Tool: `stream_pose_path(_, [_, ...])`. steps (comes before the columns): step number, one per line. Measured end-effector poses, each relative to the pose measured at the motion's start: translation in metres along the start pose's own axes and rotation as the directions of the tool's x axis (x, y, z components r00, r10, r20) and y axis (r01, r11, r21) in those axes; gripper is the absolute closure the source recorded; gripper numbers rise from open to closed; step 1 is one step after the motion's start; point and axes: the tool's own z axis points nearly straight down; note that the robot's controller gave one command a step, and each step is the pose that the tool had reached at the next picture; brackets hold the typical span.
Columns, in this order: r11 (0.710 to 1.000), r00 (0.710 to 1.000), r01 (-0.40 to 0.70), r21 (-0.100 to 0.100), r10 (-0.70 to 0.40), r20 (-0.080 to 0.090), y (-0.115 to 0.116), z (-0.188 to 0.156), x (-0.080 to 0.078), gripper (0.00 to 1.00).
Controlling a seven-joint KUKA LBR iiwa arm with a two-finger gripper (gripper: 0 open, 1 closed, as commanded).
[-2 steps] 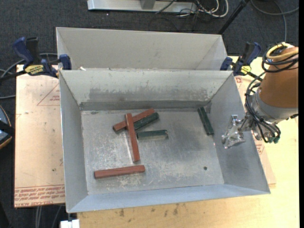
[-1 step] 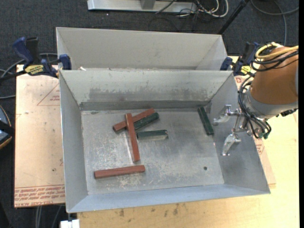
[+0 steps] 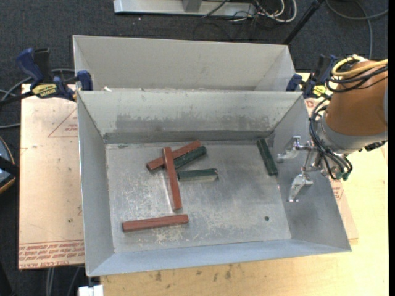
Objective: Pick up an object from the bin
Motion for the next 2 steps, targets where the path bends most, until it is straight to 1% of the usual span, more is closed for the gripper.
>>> stream_pose_path(1, [0.998,0.998,-0.067,0.001,0.067,0.002,0.053,0.011,-0.041,0.00])
stream_pose_path(2, [1.000,1.000,0.029,-0.003,-0.029,0.004,0.086,0.039,-0.068,0.00])
